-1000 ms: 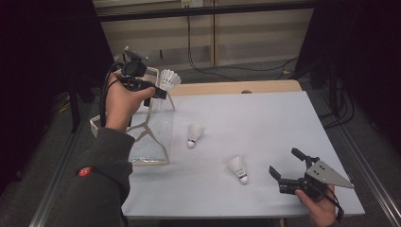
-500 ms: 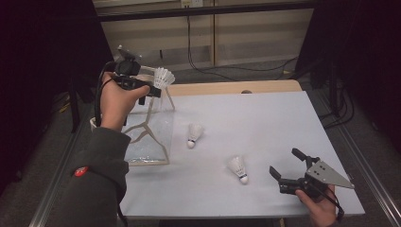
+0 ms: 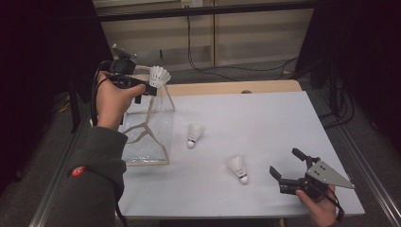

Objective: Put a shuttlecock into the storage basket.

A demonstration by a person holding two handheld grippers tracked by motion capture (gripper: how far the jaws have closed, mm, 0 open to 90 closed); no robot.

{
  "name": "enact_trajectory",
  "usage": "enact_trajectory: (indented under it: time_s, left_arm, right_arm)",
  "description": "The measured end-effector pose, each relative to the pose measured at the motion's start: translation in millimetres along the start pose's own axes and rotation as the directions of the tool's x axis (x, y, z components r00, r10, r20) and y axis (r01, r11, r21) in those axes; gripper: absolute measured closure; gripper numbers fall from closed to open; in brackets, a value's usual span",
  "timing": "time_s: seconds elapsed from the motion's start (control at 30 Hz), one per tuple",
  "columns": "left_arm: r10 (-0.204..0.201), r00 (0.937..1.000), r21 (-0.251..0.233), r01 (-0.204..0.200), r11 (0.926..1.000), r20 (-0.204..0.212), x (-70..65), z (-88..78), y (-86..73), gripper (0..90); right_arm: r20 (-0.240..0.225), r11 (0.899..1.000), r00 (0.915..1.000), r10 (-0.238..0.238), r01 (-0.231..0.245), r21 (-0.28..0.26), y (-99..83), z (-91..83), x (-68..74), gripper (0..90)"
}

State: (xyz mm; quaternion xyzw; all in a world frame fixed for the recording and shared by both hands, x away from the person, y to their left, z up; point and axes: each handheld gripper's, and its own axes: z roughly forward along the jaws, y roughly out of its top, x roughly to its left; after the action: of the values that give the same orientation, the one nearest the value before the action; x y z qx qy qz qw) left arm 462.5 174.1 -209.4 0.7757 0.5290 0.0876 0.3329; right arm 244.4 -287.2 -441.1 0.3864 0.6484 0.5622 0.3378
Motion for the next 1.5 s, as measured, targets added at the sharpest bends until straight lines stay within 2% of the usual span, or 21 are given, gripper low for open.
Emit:
enact_trajectory:
  time_s: [0.53,1.5]
  left_arm:
    - [-0.022,0.9988,-0.013,0.021,0.9997,-0.044,9.3,-1.4,0.2,65.3]
    - [-0.059,0.9954,-0.022,0.058,0.9981,-0.076,25.7,-2.1,-0.1,65.3]
  right_arm:
    - [0.001,1.0,1.0,-0.003,0.003,-0.003,0.8,-0.9,-0.3,1.9]
    - [0.003,1.0,1.0,0.001,-0.001,-0.004,1.1,-1.7,-0.7,2.0]
